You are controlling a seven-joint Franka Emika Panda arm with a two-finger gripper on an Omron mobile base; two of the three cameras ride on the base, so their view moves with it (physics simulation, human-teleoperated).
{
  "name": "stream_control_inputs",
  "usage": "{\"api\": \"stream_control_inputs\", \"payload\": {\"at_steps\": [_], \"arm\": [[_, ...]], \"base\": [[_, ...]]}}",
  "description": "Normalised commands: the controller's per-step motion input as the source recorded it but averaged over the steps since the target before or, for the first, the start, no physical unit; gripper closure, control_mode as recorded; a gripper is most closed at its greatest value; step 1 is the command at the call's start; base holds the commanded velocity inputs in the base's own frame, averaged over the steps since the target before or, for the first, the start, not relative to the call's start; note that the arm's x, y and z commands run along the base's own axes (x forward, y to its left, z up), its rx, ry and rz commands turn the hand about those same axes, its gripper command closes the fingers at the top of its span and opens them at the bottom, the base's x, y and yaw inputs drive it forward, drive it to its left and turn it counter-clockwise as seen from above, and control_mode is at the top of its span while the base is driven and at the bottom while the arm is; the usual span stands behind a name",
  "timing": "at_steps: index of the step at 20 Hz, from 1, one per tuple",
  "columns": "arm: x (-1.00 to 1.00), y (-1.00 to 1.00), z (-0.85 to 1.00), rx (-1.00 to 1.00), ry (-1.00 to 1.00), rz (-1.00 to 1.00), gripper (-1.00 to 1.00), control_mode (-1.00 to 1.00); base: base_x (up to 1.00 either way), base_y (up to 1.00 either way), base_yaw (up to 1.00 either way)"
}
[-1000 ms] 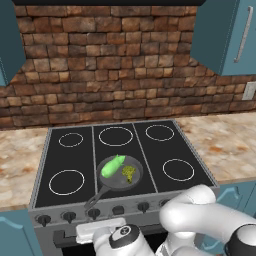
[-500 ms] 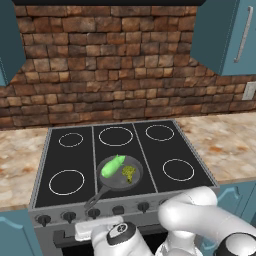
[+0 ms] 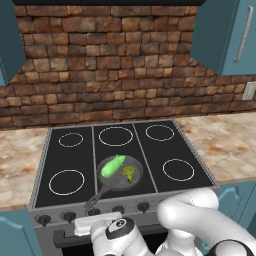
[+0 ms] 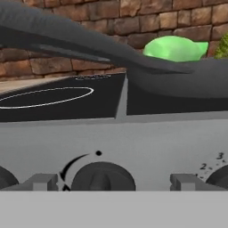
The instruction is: Put the corn and broccoli in the pan. Then turn on the front center burner and set the heat to medium.
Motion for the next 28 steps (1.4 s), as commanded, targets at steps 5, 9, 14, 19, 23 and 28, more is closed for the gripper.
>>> {"api": "stream_control_inputs", "payload": {"at_steps": [5,9,14,19,23,28], "arm": [[0.08,0.17,-0.21,-0.01,0.00,0.00,-1.00,-1.00],[0.00,0.31,-0.22,-0.01,0.00,0.00,-1.00,-1.00],[0.10,0.12,-0.07,-0.02,0.00,0.00,-1.00,-1.00],[0.12,-0.03,0.00,0.00,-0.02,-0.03,-1.00,-1.00],[0.11,0.00,0.00,0.00,0.00,-0.01,-1.00,-1.00],[0.06,-0.15,0.00,0.00,0.00,0.00,-1.00,-1.00]], "base": [[0.00,0.00,0.00],[0.00,0.00,0.00],[0.00,0.00,0.00],[0.00,0.00,0.00],[0.00,0.00,0.00],[0.00,0.00,0.00]]}}
